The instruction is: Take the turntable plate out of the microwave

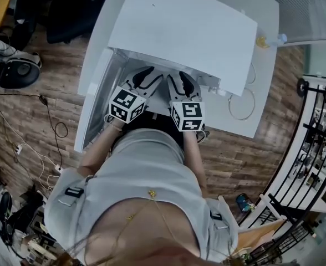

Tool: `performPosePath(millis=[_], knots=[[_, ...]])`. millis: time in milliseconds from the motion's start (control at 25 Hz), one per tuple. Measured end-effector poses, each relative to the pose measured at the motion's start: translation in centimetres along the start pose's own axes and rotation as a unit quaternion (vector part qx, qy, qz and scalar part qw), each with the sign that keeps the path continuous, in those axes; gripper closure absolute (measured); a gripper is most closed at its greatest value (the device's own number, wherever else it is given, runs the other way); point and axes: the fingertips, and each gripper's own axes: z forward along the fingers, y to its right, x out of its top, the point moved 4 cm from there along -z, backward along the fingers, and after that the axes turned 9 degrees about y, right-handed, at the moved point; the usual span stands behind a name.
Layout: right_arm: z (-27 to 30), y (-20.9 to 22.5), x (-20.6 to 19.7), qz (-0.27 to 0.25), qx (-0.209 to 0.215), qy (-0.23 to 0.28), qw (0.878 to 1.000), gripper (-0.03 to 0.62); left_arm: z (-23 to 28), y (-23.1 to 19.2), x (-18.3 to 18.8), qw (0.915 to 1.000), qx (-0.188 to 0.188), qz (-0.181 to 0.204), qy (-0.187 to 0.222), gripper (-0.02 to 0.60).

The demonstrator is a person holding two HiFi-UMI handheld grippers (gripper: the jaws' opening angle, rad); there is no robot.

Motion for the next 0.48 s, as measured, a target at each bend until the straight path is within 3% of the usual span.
performPosePath(millis=[320, 480], knots=[[1.2, 1.1, -2.2, 0.021, -0.005, -0.032, 0.999, 0.427, 1.3, -1.4, -2.2, 0.9983, 0.021, -0.04, -0.038, 0.419], [1.7, 1.2, -3.1, 0.023, -0.004, -0.045, 0.999, 0.425, 1.4, -2.9, -3.8, 0.9921, 0.054, -0.102, -0.05, 0.419]])
